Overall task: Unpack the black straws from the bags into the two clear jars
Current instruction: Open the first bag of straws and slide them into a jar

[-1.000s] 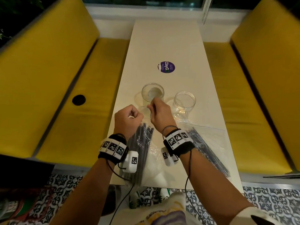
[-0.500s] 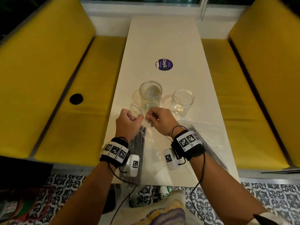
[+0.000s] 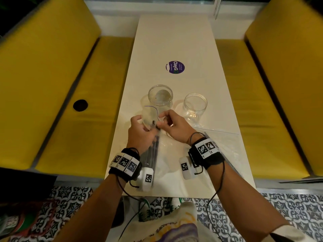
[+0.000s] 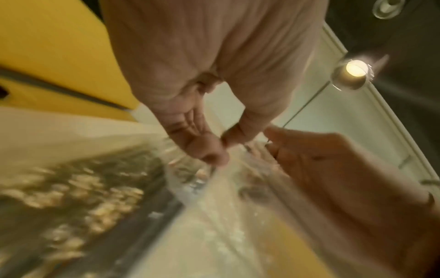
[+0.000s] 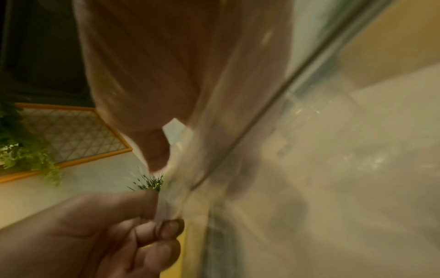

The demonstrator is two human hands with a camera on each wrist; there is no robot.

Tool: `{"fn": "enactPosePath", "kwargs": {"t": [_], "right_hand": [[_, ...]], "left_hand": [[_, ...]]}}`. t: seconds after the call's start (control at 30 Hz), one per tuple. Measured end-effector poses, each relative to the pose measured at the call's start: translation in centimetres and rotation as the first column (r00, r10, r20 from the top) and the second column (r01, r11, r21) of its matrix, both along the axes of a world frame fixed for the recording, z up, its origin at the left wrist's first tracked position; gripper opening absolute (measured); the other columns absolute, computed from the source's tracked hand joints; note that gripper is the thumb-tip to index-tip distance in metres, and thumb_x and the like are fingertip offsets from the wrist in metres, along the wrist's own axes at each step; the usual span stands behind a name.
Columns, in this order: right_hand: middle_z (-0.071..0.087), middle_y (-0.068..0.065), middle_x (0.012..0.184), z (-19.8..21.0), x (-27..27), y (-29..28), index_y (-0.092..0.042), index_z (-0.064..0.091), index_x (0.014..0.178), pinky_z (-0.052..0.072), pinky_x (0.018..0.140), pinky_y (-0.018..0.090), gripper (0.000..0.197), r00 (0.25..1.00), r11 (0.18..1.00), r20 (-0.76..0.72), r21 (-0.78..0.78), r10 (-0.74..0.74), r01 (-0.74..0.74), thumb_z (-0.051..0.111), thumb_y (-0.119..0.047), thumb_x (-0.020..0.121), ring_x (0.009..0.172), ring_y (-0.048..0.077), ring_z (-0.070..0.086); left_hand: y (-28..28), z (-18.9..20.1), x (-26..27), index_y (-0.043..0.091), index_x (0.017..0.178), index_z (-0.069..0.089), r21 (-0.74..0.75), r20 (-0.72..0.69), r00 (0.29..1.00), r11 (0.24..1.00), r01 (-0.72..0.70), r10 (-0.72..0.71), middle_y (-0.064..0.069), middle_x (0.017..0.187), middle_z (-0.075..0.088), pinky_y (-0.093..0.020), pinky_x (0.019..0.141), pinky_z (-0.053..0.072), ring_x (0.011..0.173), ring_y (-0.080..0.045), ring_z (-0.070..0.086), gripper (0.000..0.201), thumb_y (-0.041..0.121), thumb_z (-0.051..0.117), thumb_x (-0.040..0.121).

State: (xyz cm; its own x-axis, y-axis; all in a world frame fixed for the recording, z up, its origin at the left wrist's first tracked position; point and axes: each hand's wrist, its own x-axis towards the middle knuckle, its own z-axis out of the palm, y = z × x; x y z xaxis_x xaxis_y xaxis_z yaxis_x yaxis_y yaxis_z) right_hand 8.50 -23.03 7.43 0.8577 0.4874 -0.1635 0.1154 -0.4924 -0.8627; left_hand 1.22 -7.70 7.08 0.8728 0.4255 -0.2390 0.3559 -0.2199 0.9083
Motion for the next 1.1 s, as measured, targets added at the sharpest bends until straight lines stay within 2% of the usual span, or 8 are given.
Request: {"fn": "enactPosePath", "kwargs": {"t": [0.17, 0.3, 0.4, 0.53, 0.7, 0.83, 0.97, 1.1], "right_hand": [[0.072, 0.002, 0.090, -1.1, -0.6, -1.6, -0.009, 0.073, 0.099, 0.050, 0.063, 0.016, 0.018, 0.998, 0.974, -0.030, -0.218, -0.060, 0.052, 0.072, -0.027, 0.096, 0.071, 0.010, 0.066], [0.066, 0.012, 0.077, -0.9, 0.9, -3.8, -0.011, 0.068, 0.087, 0.064, 0.061, 0.047, 0.024, 0.946, 0.941, -0.063, -0.140, -0.318, 0.307, 0.056, 0.008, 0.097, 0.057, 0.024, 0.067], [0.060, 0.015, 0.077, -0.2, 2.3, -5.0, -0.009, 0.071, 0.088, 0.065, 0.059, 0.049, 0.034, 0.890, 0.891, -0.056, -0.007, -0.453, 0.453, 0.049, 0.016, 0.094, 0.062, 0.028, 0.070], [0.061, 0.013, 0.079, 0.0, 1.7, -3.6, -0.007, 0.072, 0.110, 0.066, 0.066, 0.048, 0.024, 0.917, 0.897, -0.138, 0.199, -0.374, 0.395, 0.050, 0.002, 0.103, 0.069, 0.028, 0.069], [0.077, 0.004, 0.115, -0.4, -0.2, -1.9, -0.014, 0.050, 0.140, 0.058, 0.101, 0.047, 0.046, 0.952, 0.916, -0.171, 0.275, -0.252, 0.292, 0.068, -0.028, 0.100, 0.110, 0.021, 0.074], [0.040, -0.014, 0.163, -0.3, -2.8, -2.1, -0.036, 0.023, 0.160, 0.033, 0.120, 0.039, 0.096, 0.989, 0.997, -0.147, 0.082, 0.011, 0.001, 0.076, -0.058, 0.084, 0.149, 0.010, 0.038], [0.020, -0.005, 0.172, -1.2, -4.2, -1.5, -0.035, -0.001, 0.165, 0.030, 0.123, 0.036, 0.128, 0.986, 0.993, -0.114, -0.011, 0.117, -0.119, 0.090, -0.045, 0.075, 0.153, 0.017, 0.031], [0.026, -0.005, 0.170, -1.8, -4.3, -0.9, -0.037, 0.016, 0.163, 0.055, 0.105, 0.040, 0.105, 0.996, 0.996, 0.068, 0.065, 0.054, -0.058, 0.084, -0.018, 0.084, 0.145, 0.026, 0.046]], "left_hand": [[0.4, 0.7, -0.4, 0.014, 0.138, 0.045, -0.062, 0.054, 0.991, 0.991, -0.118, 0.122, 0.002, 0.088, 0.074, -0.032, 0.058, 0.064, 0.062, -0.027, 0.078, 0.054, 0.001, 0.072, 0.093], [2.6, 0.4, -1.1, 0.013, 0.145, 0.047, 0.069, -0.001, 0.995, 0.992, -0.101, 0.102, 0.006, 0.086, 0.056, -0.014, 0.056, 0.052, 0.071, -0.013, 0.061, 0.060, -0.004, 0.066, 0.091], [3.6, 0.4, -1.7, 0.012, 0.145, 0.050, 0.176, -0.079, 0.997, 0.984, -0.001, 0.015, -0.004, 0.110, 0.048, -0.033, 0.088, 0.057, 0.093, -0.018, 0.051, 0.065, -0.009, 0.063, 0.084], [3.0, 0.8, -1.4, 0.022, 0.165, 0.027, 0.058, -0.115, 0.980, 0.984, 0.169, -0.162, -0.009, 0.165, 0.028, -0.053, 0.123, 0.036, 0.152, -0.028, 0.034, 0.093, 0.016, 0.066, 0.081], [2.1, 0.6, 0.0, 0.021, 0.152, 0.052, 0.117, -0.127, 0.988, 0.991, -0.068, 0.083, -0.004, 0.143, 0.064, -0.045, 0.112, 0.048, 0.128, -0.022, 0.060, 0.067, 0.056, 0.065, 0.097], [2.1, -0.1, 0.1, 0.004, 0.117, 0.069, 0.113, -0.158, 0.977, 0.985, -0.128, 0.145, -0.018, 0.115, 0.073, -0.052, 0.093, 0.057, 0.108, -0.038, 0.068, 0.054, 0.053, 0.052, 0.102], [2.5, -0.6, 0.4, 0.013, 0.109, 0.067, -0.075, -0.176, 0.965, 0.975, -0.208, 0.192, -0.001, 0.107, 0.069, -0.042, 0.090, 0.052, 0.106, -0.027, 0.064, 0.035, 0.047, 0.057, 0.104], [3.2, -0.3, 0.4, 0.024, 0.102, 0.069, -0.314, -0.254, 0.947, 0.910, -0.271, 0.195, -0.002, 0.112, 0.070, -0.057, 0.104, 0.053, 0.112, -0.029, 0.065, 0.034, 0.056, 0.071, 0.094]]}}
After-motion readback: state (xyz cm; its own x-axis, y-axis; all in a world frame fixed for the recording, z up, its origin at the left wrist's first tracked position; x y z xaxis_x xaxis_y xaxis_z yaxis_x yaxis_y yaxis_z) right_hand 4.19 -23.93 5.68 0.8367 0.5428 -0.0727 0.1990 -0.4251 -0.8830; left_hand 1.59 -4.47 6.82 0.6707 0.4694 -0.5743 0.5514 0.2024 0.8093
